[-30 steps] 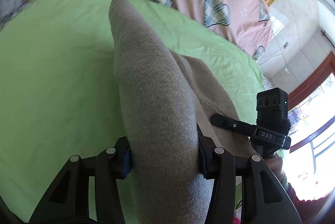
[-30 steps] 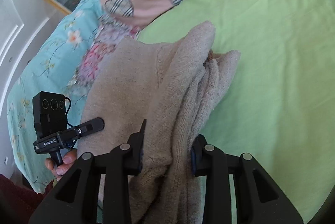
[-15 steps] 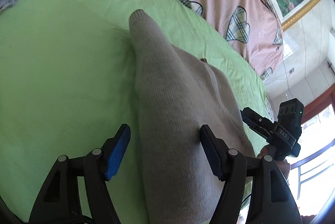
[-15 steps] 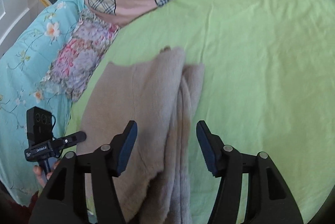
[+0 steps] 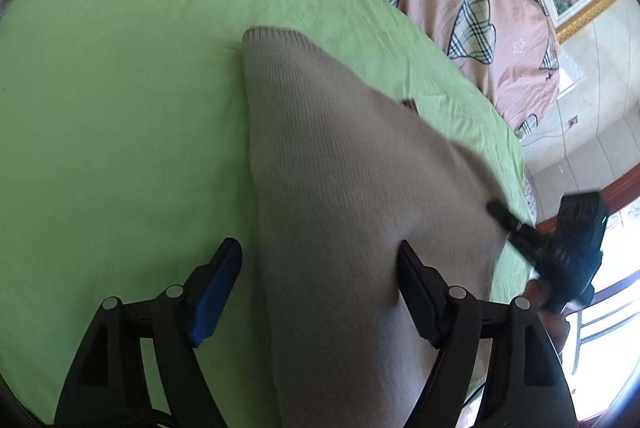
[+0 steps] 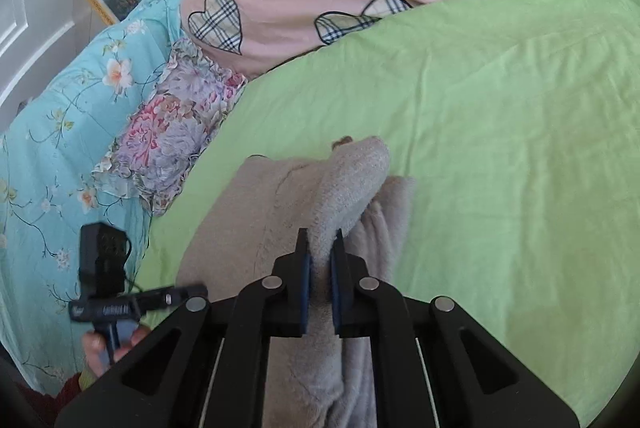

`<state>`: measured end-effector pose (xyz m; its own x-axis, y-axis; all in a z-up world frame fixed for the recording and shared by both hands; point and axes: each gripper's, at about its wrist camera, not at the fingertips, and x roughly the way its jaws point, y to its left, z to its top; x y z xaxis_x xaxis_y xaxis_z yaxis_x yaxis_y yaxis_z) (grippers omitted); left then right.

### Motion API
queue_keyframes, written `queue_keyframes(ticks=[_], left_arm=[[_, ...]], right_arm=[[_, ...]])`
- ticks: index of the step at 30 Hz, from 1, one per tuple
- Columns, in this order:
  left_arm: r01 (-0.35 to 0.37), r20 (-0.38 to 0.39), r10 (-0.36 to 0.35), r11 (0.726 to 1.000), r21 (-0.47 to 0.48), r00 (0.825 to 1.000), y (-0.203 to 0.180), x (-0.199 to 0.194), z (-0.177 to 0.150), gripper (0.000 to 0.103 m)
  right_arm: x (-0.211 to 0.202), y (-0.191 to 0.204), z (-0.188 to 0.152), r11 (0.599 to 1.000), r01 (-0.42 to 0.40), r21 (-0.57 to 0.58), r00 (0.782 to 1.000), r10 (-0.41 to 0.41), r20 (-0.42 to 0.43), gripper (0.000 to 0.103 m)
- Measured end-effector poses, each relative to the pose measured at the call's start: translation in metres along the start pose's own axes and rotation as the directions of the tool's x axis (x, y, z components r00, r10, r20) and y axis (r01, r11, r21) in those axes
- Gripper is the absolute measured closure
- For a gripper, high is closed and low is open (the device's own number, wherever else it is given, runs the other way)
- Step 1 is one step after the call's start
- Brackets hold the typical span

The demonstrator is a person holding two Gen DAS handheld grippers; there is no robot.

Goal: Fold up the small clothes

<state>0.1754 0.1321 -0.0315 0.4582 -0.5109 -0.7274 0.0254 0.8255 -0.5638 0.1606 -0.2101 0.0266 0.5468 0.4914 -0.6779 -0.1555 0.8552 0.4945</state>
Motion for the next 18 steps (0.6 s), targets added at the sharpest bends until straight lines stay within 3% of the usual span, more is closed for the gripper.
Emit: queue_keyframes(ticks=[7, 8, 10, 11, 12, 15, 18], left_arm=[[-0.057, 0.000, 0.057, 0.995, -0.076, 0.998, 0.016, 0.032, 0.061, 0.029], [-0.055, 0.007, 0.056, 0.994, -0.092, 0.998, 0.022, 0.034, 0.068, 0.036], [-0.053, 0.031, 0.056, 0.994, -0.100, 0.998, 0.026, 0.039, 0.083, 0.064], [-0.049, 0.042, 0.053, 0.994, -0.093, 0.998, 0.027, 0.042, 0.091, 0.084], [-0.070, 0.057, 0.075, 0.994, -0.085, 0.996, 0.027, 0.046, 0.100, 0.095], [-0.184, 0.103, 0.187, 0.982, -0.037, 0.977, 0.021, 0.050, 0.118, 0.096], [-0.187, 0.091, 0.190, 0.982, -0.036, 0.978, 0.014, 0.045, 0.121, 0.095]], right_arm=[[0.032, -0.022, 0.003, 0.999, 0.005, 0.052, 0.999, -0.003, -0.046, 0.094], [0.033, -0.022, 0.004, 0.999, 0.003, 0.051, 0.999, -0.001, -0.049, 0.094], [0.035, -0.023, 0.003, 0.999, 0.001, 0.049, 0.999, 0.001, -0.051, 0.094], [0.036, -0.024, 0.003, 0.999, 0.005, 0.043, 0.998, -0.003, -0.055, 0.094], [0.038, -0.023, 0.002, 0.999, 0.009, 0.040, 0.998, -0.007, -0.058, 0.094], [0.040, -0.023, 0.001, 0.999, 0.029, 0.028, 0.998, -0.028, -0.064, 0.094], [0.038, -0.018, 0.001, 0.999, 0.043, 0.018, 0.997, -0.041, -0.059, 0.094]])
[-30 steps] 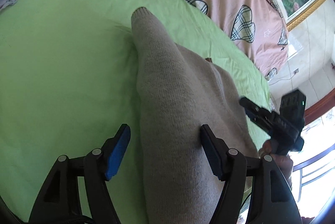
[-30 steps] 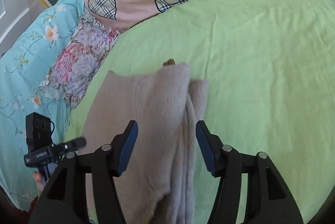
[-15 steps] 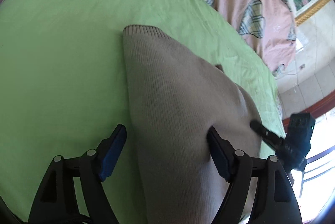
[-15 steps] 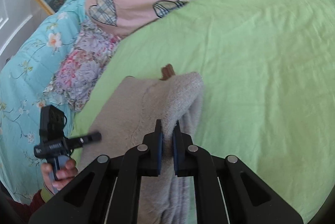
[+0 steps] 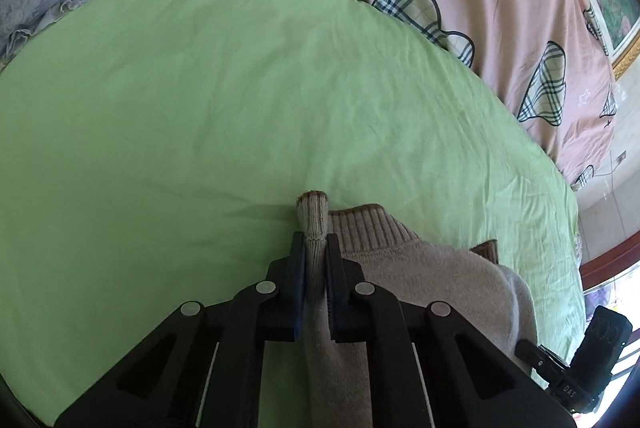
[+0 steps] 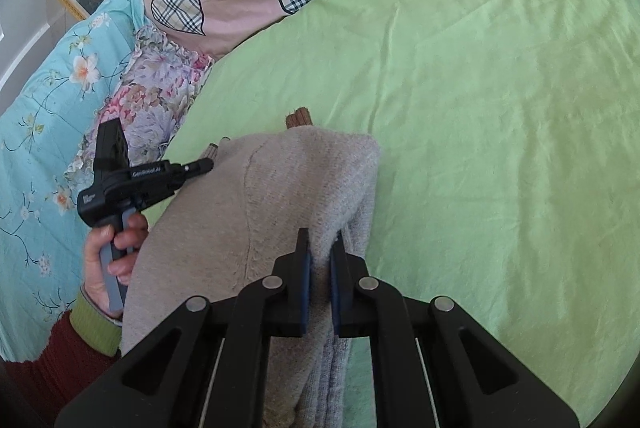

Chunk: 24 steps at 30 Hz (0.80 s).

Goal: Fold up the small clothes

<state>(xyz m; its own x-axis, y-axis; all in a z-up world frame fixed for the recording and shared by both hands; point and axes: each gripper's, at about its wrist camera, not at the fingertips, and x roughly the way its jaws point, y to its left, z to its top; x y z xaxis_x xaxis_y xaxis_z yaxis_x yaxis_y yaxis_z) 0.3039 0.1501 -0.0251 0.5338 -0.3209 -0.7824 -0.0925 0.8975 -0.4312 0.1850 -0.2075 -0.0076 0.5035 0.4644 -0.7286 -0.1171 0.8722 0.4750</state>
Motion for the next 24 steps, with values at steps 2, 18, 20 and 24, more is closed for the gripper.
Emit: queue_keyframes(ticks=[2, 18, 20, 24], left_arm=[[0.001, 0.019, -0.002, 1.000, 0.027, 1.000, -0.006, -0.020, -0.013, 0.088], [0.074, 0.022, -0.081, 0.970, 0.230, 0.996, -0.023, -0.163, -0.233, 0.043], [0.080, 0.023, -0.089, 0.963, 0.259, 0.996, -0.028, -0.166, -0.251, 0.040], [0.066, 0.032, -0.081, 0.944, 0.322, 0.996, -0.041, -0.161, -0.275, 0.040]], right_arm=[[-0.009, 0.001, -0.001, 1.000, -0.018, 0.020, 1.000, 0.018, 0.008, 0.091], [-0.092, 0.038, -0.102, 0.996, -0.090, 0.010, 0.995, 0.090, 0.033, 0.058], [-0.093, 0.040, -0.111, 0.996, -0.090, 0.008, 0.996, 0.090, 0.028, 0.055], [-0.092, 0.043, -0.124, 0.995, -0.101, 0.023, 0.994, 0.100, 0.034, 0.054]])
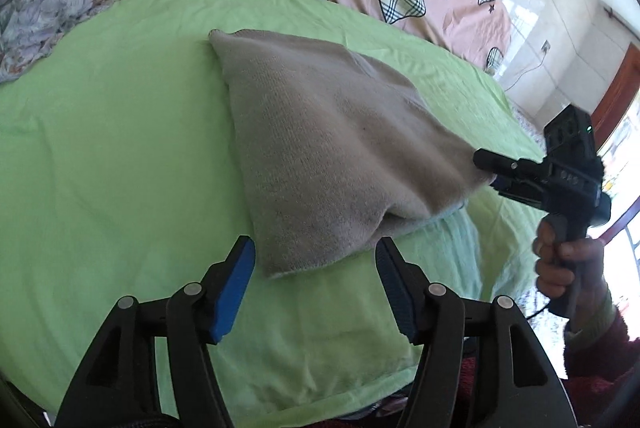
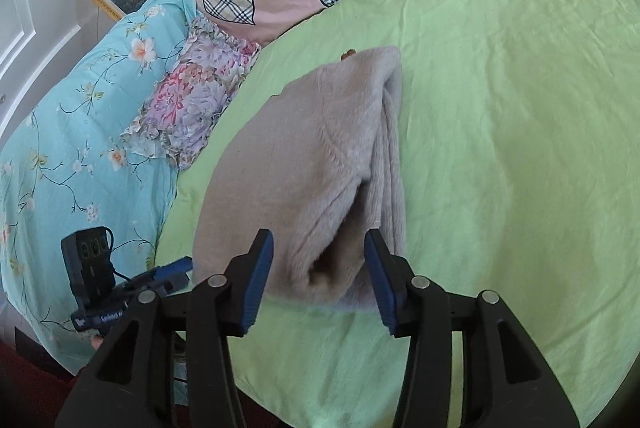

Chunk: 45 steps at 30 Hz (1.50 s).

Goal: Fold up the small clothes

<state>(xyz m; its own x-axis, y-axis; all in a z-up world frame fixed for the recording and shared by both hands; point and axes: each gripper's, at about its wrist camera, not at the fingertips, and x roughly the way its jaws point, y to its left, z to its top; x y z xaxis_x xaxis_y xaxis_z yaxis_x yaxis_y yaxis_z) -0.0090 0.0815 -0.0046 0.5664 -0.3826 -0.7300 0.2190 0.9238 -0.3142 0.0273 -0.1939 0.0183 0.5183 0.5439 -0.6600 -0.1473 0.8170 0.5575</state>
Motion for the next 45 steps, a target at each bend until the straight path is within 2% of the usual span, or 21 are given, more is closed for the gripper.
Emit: queue_keyframes(ticks=[5, 8, 11, 16, 18, 20, 23, 24, 25, 28, 31, 33, 35, 36, 38, 40, 43, 45], left_arm=[[-0.097, 0.017, 0.096, 0.995, 0.029, 0.995, -0.009, 0.020, -0.003, 0.040], [-0.113, -0.001, 0.113, 0.991, 0.074, 0.994, -0.012, 0.029, -0.003, 0.040], [-0.161, 0.008, 0.161, 0.980, 0.114, 0.987, -0.015, 0.031, -0.006, 0.040], [-0.177, 0.002, 0.178, 0.980, 0.095, 0.984, -0.009, 0.031, -0.009, 0.040], [-0.209, -0.005, 0.210, 0.974, 0.089, 0.978, -0.006, 0.033, -0.008, 0.040], [-0.239, -0.016, 0.240, 0.970, 0.040, 0.971, -0.001, 0.036, -0.006, 0.041], [-0.192, -0.013, 0.191, 0.977, -0.097, 0.981, 0.014, 0.029, -0.001, 0.046], [-0.184, -0.003, 0.185, 0.975, -0.124, 0.983, 0.015, 0.025, 0.000, 0.047], [-0.180, 0.007, 0.183, 0.974, -0.138, 0.983, 0.016, 0.022, 0.001, 0.047], [-0.173, 0.035, 0.181, 0.970, -0.170, 0.983, 0.014, 0.018, -0.001, 0.052], [-0.205, 0.001, 0.208, 0.965, -0.164, 0.978, 0.013, 0.027, -0.002, 0.069], [-0.179, -0.011, 0.180, 0.962, -0.205, 0.984, 0.021, 0.029, -0.001, 0.080], [-0.159, -0.001, 0.163, 0.962, -0.222, 0.987, 0.025, 0.025, 0.000, 0.083], [-0.161, 0.002, 0.166, 0.962, -0.220, 0.986, 0.023, 0.025, 0.000, 0.085], [-0.167, -0.008, 0.169, 0.961, -0.222, 0.986, 0.023, 0.026, 0.000, 0.088], [-0.160, -0.023, 0.159, 0.957, -0.241, 0.987, 0.025, 0.029, -0.001, 0.088], [-0.128, -0.031, 0.125, 0.953, -0.275, 0.992, 0.032, 0.029, -0.001, 0.088], [-0.119, -0.038, 0.113, 0.950, -0.289, 0.993, 0.034, 0.028, -0.001, 0.088]], right_arm=[[0.001, 0.005, -0.004, 1.000, 0.007, -0.010, 1.000, -0.007, 0.017, 0.054], [0.002, 0.008, -0.004, 1.000, 0.007, -0.017, 1.000, -0.007, 0.015, 0.054], [0.001, 0.011, -0.004, 0.999, 0.019, -0.033, 1.000, -0.018, 0.022, 0.053], [-0.003, 0.015, -0.004, 0.996, 0.053, -0.067, 0.998, -0.050, 0.043, 0.053], [-0.005, 0.019, -0.003, 0.993, 0.074, -0.097, 0.996, -0.069, 0.054, 0.053], [-0.002, 0.024, -0.003, 0.988, 0.088, -0.125, 0.995, -0.083, 0.046, 0.053], [0.010, 0.029, -0.006, 0.982, 0.105, -0.156, 0.994, -0.107, 0.000, 0.057], [0.014, 0.030, -0.008, 0.978, 0.116, -0.171, 0.993, -0.120, -0.014, 0.069], [0.018, 0.030, -0.009, 0.976, 0.124, -0.180, 0.991, -0.131, -0.025, 0.078], [0.023, 0.025, -0.012, 0.978, 0.119, -0.170, 0.991, -0.128, -0.044, 0.086], [0.021, 0.023, -0.008, 0.983, 0.104, -0.151, 0.993, -0.112, -0.048, 0.091], [0.004, 0.029, 0.003, 0.989, 0.061, -0.136, 0.998, -0.061, 0.004, 0.092], [-0.034, 0.041, 0.021, 0.988, -0.011, -0.152, 0.991, 0.031, 0.133, 0.094], [-0.044, 0.044, 0.025, 0.987, -0.020, -0.162, 0.987, 0.046, 0.157, 0.095], [-0.046, 0.044, 0.026, 0.978, 0.052, -0.201, 0.987, -0.020, 0.158, 0.095], [-0.032, 0.030, 0.021, 0.974, 0.114, -0.194, 0.989, -0.092, 0.116, 0.095], [-0.008, -0.001, 0.006, 0.978, 0.150, -0.143, 0.989, -0.146, 0.036, 0.095], [0.003, -0.016, -0.001, 0.983, 0.150, -0.105, 0.988, -0.152, -0.007, 0.095]])
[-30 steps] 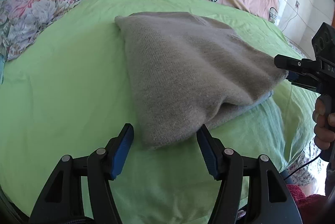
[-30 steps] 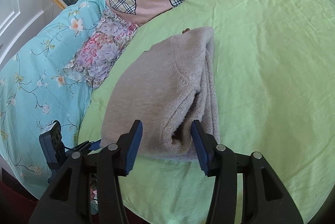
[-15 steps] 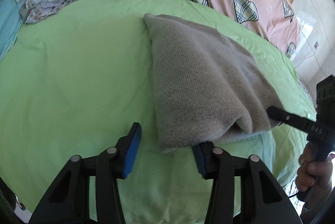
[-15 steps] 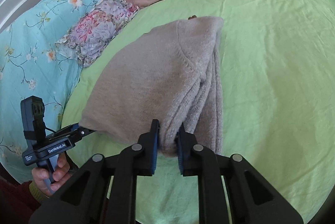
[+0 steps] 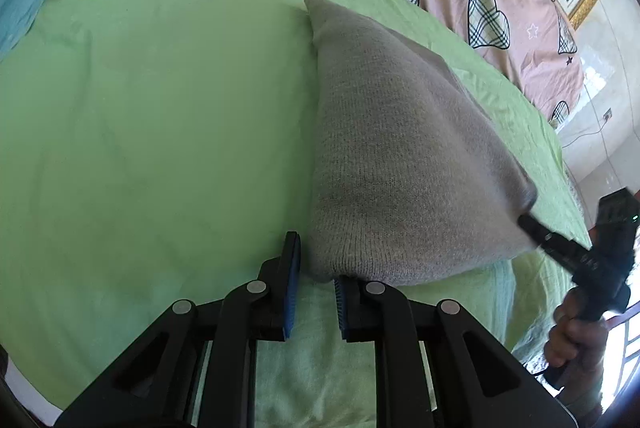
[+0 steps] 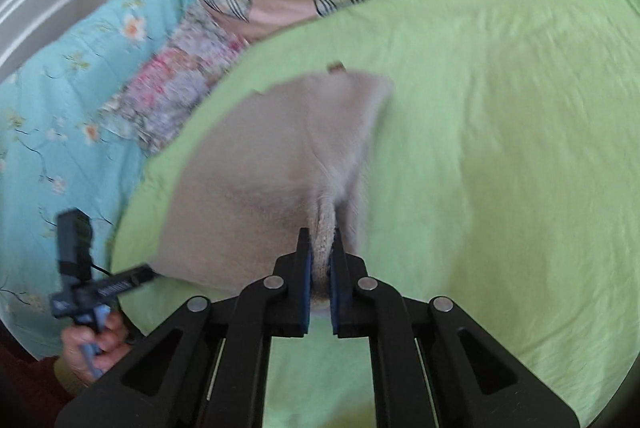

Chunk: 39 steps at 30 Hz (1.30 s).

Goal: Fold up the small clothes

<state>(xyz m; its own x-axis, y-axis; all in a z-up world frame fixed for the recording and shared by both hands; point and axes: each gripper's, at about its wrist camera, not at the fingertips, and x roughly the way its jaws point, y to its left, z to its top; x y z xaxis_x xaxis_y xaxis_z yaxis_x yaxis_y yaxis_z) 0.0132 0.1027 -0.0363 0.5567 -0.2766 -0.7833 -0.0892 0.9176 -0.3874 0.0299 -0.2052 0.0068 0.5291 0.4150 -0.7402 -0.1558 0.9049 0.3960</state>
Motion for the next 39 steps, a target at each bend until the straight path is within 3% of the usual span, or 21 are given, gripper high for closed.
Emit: queue_keyframes(ticks=[2, 5, 10, 12, 15, 20, 22, 25, 28, 31, 32, 33, 34, 37, 39], left_arm=[[0.000, -0.006, 0.000, 1.000, -0.002, 1.000, 0.000, 0.001, 0.000, 0.088], [-0.003, -0.012, 0.003, 1.000, -0.003, 1.000, 0.000, 0.003, 0.001, 0.087], [0.010, -0.026, -0.010, 1.000, -0.003, 1.000, 0.004, 0.006, 0.005, 0.084], [0.000, -0.037, 0.001, 0.999, 0.044, 0.999, -0.002, 0.006, 0.007, 0.084], [0.027, -0.056, -0.020, 0.993, 0.118, 0.998, -0.010, -0.004, 0.005, 0.088], [0.158, -0.007, -0.159, 0.973, 0.170, 0.987, -0.018, -0.048, 0.008, 0.087], [0.185, 0.017, -0.191, 0.966, 0.179, 0.981, -0.026, -0.054, 0.019, 0.084], [0.193, 0.056, -0.208, 0.961, 0.199, 0.977, -0.040, -0.046, 0.042, 0.079], [0.217, 0.044, -0.230, 0.956, 0.198, 0.972, -0.050, -0.022, 0.062, 0.079], [0.243, 0.006, -0.249, 0.949, 0.200, 0.969, -0.057, 0.000, 0.078, 0.079], [0.244, 0.003, -0.250, 0.947, 0.208, 0.968, -0.059, 0.003, 0.080, 0.079], [0.246, -0.001, -0.252, 0.943, 0.223, 0.968, -0.062, 0.005, 0.082, 0.079], [0.245, 0.001, -0.252, 0.941, 0.232, 0.968, -0.064, 0.005, 0.079, 0.079], [0.272, -0.029, -0.274, 0.924, 0.268, 0.961, -0.071, 0.013, 0.076, 0.077], [0.252, -0.067, -0.243, 0.927, 0.277, 0.968, -0.072, 0.025, 0.070, 0.077]], right_arm=[[0.007, -0.002, -0.004, 1.000, 0.015, -0.003, 1.000, -0.015, -0.014, 0.095], [0.017, 0.004, -0.006, 0.989, 0.110, -0.099, 0.994, -0.112, -0.016, 0.095], [0.014, 0.006, -0.007, 0.984, 0.140, -0.109, 0.990, -0.143, -0.020, 0.095], [0.015, 0.001, -0.008, 0.988, 0.132, -0.082, 0.991, -0.134, -0.028, 0.095], [0.006, -0.005, -0.003, 0.994, 0.110, -0.008, 0.993, -0.110, -0.045, 0.076], [-0.026, -0.007, 0.015, 0.998, 0.022, 0.063, 0.999, -0.024, 0.043, 0.068], [-0.028, -0.009, 0.028, 0.996, 0.005, 0.086, 0.997, -0.012, 0.075, 0.055], [-0.013, -0.012, 0.052, 0.993, -0.012, 0.117, 0.996, 0.001, 0.090, 0.051], [0.021, -0.027, 0.074, 0.982, -0.043, 0.185, 0.998, 0.033, 0.059, 0.051], [0.056, -0.036, 0.089, 0.969, -0.085, 0.232, 0.995, 0.093, -0.023, 0.052], [0.065, -0.034, 0.092, 0.971, -0.100, 0.217, 0.992, 0.113, -0.047, 0.060], [0.070, -0.028, 0.097, 0.982, -0.066, 0.175, 0.995, 0.078, -0.064, 0.087], [0.071, -0.022, 0.103, 0.992, -0.027, 0.121, 0.997, 0.035, -0.062, 0.092], [0.064, -0.011, 0.119, 1.000, 0.001, 0.023, 1.000, -0.001, -0.001, 0.095], [0.072, -0.016, 0.119, 0.999, 0.026, 0.033, 1.000, -0.026, -0.010, 0.095]])
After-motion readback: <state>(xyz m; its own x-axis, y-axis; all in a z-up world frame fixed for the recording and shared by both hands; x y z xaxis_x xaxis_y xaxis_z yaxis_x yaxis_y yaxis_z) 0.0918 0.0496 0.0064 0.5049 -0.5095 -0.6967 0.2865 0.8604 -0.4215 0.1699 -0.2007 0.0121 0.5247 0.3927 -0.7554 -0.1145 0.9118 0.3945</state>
